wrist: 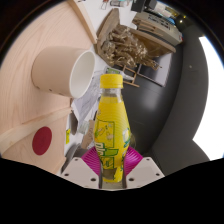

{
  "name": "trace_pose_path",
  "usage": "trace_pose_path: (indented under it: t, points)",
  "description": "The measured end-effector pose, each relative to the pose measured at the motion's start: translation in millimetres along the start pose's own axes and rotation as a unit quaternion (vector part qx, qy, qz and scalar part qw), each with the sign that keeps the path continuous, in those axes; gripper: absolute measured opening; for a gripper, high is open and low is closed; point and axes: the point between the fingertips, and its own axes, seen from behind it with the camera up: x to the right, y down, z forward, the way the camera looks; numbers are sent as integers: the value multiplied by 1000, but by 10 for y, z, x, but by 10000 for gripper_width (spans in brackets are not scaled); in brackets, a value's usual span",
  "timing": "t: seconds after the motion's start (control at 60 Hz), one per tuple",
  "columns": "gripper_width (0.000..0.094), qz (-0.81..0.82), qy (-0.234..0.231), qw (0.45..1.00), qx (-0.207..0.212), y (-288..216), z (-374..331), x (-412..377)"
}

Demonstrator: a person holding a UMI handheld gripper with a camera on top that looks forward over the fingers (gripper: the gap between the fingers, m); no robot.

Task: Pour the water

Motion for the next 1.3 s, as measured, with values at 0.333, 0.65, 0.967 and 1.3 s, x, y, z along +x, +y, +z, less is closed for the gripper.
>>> trace_pose_path:
  t: [0.333, 0.65, 0.967, 1.3]
  points:
    - [261, 120, -33, 992, 0, 62, 2, 16]
    - [266, 586, -117, 801, -23, 347, -14, 121]
    - [267, 754, -208, 623, 2, 71, 72, -644]
    - [311, 775, -228, 589, -15, -44, 51, -1263]
